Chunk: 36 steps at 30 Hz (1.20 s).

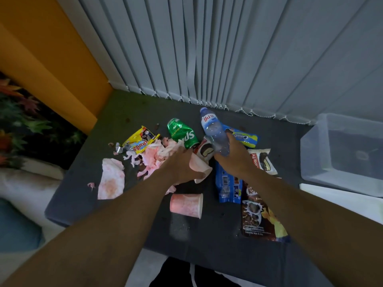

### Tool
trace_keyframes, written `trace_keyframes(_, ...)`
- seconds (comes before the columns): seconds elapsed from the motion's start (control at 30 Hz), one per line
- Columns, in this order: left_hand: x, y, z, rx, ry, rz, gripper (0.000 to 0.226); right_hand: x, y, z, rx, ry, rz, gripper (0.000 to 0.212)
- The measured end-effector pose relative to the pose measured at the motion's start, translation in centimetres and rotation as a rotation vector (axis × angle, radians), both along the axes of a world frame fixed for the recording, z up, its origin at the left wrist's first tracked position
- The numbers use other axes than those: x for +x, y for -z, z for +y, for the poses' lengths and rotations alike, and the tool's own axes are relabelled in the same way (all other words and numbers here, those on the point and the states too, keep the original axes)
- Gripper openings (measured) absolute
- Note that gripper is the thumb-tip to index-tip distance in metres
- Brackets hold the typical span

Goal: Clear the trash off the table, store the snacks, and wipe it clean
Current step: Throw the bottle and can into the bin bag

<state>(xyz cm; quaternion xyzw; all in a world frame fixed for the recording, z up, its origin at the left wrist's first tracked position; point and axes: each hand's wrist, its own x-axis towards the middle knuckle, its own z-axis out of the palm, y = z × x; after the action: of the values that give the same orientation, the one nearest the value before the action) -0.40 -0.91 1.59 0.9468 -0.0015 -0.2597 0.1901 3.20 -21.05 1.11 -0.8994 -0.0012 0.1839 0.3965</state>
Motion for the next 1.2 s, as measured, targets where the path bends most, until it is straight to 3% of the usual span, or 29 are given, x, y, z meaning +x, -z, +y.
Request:
trace_keyframes(0.23,-0.8,-3.0,0.3,-0.142,-0.102,-0.114,0.097,-0.5,-2.6,-1.0,0.052,-0.030,-0.149,0.065)
trace_keyframes(0.43,-2.4,-5.5,1.9,-0.104,-0.184,-0.213,0.089,-1.2,-5.3,-0.9,0.060,-0.068,-0.254,0.058)
trace_keyframes(0.57,-4.7,-6.3,4.5,-0.068,-0.278,-0.237,0.087,-2.0,-6.2,1.4,0.045,-0.154,-0.263,0.064)
trace_keyframes(0.87,-12.0,-7.9,13.7,-0.035,-0.552,-0.216,0.093,-4.6,-7.6,10.8,0.057,-0.378,-0.289,0.081)
trace_keyframes(1.1,-20.4,-7.7,22.5,0.017,-0.749,-0.187,0.090,-9.3,-7.9,21.0,0.093,-0.532,-0.276,0.066)
trace_keyframes(1.2,-24.5,-7.1,26.2,0.017,-0.817,-0.188,0.083,-12.0,-7.1,25.7,0.096,-0.595,-0.249,0.075)
